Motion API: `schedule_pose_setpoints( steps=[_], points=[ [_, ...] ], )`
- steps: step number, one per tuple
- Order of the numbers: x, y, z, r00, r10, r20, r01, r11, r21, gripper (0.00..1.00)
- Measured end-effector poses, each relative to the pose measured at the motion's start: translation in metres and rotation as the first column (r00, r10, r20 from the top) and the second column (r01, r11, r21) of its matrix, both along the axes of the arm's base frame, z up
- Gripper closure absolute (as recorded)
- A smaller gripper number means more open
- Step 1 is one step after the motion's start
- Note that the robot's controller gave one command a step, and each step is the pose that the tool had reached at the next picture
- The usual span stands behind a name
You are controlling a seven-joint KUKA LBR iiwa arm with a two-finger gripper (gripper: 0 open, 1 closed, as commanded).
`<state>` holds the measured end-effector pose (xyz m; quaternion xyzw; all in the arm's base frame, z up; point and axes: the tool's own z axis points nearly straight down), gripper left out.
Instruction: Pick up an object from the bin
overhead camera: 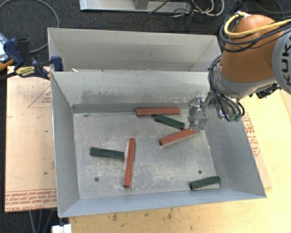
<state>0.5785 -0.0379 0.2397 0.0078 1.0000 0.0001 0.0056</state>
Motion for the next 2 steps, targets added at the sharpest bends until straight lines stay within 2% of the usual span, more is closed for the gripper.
schedule_pose_setpoints(
  steps=[1, 2],
  points=[
    [-0.001, 0.0, -0.005, 1.0, 0.0, -0.008, 0.0, 1.0, 0.0, 0.0],
    [0.026, -0.006, -0.142, 0.979, 0.202, -0.015, -0.202, 0.979, 0.002, 0.0]
  ],
)
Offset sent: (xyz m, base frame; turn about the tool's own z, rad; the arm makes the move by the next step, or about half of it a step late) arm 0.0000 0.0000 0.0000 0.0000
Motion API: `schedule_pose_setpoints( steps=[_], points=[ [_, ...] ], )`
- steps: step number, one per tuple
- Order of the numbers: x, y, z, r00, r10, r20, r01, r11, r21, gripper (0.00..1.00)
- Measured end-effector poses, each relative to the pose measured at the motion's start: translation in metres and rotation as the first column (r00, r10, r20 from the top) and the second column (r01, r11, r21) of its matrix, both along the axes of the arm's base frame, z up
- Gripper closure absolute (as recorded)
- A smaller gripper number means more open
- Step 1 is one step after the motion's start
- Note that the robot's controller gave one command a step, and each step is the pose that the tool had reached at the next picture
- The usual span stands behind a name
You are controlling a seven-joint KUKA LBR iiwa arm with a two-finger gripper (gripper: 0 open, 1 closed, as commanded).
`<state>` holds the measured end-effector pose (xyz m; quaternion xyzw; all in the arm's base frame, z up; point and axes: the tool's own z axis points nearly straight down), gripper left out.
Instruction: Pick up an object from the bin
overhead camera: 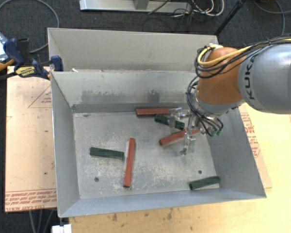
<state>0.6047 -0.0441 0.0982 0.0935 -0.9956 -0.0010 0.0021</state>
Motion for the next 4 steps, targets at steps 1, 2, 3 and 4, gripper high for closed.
schedule_pose_setpoints(
  steps=[1, 2, 3, 4],
  points=[
    [-0.006, -0.002, -0.028, 0.805, 0.593, 0.006, -0.593, 0.805, 0.0, 0.0],
    [-0.005, -0.003, -0.027, 0.806, 0.592, 0.007, -0.592, 0.806, -0.002, 1.0],
    [0.025, -0.032, 0.155, 0.8, 0.6, 0.015, -0.6, 0.8, -0.01, 1.0],
    [0.026, 0.001, 0.109, 0.707, 0.707, 0.005, -0.707, 0.707, 0.002, 1.0]
  ],
)
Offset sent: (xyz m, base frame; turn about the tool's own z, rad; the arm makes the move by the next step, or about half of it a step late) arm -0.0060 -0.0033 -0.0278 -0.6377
